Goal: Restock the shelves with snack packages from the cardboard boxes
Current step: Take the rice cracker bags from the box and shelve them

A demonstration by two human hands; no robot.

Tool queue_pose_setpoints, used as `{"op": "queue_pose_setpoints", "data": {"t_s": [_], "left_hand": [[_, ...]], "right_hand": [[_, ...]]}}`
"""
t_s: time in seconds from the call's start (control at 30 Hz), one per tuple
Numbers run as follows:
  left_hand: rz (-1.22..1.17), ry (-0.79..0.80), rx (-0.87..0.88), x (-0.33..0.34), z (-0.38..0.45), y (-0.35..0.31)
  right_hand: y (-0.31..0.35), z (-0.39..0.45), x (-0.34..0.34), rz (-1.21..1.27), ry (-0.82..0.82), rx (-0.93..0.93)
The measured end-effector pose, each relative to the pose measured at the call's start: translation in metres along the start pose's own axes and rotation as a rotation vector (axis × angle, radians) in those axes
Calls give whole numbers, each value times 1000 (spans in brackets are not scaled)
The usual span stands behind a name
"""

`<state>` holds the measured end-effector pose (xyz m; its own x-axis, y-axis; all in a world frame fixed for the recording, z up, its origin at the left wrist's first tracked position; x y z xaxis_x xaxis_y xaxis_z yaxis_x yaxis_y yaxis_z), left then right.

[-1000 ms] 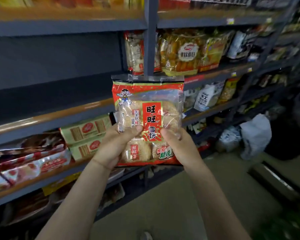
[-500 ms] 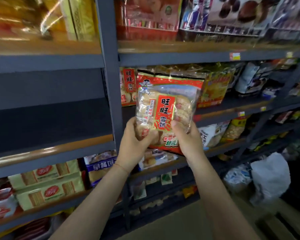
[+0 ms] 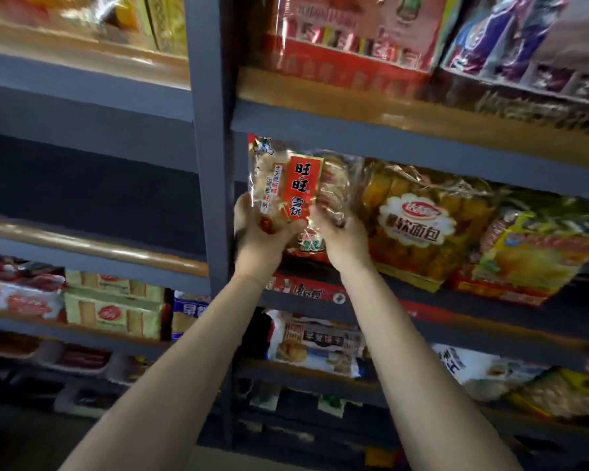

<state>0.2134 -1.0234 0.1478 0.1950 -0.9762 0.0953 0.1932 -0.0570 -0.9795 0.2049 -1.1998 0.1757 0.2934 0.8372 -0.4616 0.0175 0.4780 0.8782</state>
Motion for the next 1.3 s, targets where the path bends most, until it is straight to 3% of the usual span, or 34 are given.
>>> {"op": "queue_pose_setpoints", "data": {"t_s": [0.13,0.3,0.47,0.6,0.8,1.03,1.2,1.3], "left_hand": [[117,-200,-20,-8,29,7],[244,-3,-104,16,60,25],[511,-90,-174,15,67,27],[344,-40,-165,24,66,26],[151,167,-184,31,60,32],[259,196,-78,21,8,-14],[56,357,68,-60,-84,-54],[-17,237,64,-168,-110,-54]], "right_hand": [[-12,12,13,55,71,45],[-11,18,14,126,54,-21],[-11,23,16,157,42,-32],[-8,23,13,158,18,-69],[-8,22,19,44,-13,-86],[-2,-39,-10,234,-75,-51],[7,-115,-5,378,-260,-47],[44,-159,55,411,-182,-133]]}}
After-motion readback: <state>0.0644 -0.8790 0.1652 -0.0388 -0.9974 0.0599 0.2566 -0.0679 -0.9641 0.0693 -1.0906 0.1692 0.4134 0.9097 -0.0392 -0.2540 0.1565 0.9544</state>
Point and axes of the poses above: each hand's wrist, its own z-axis towards the middle knuckle, its own x-axis out of the palm, y = z × x, the point moved 9 cm from there along z, towards the middle knuckle, and after that the axes turned 8 degrees about -z, right-handed, at the moved point
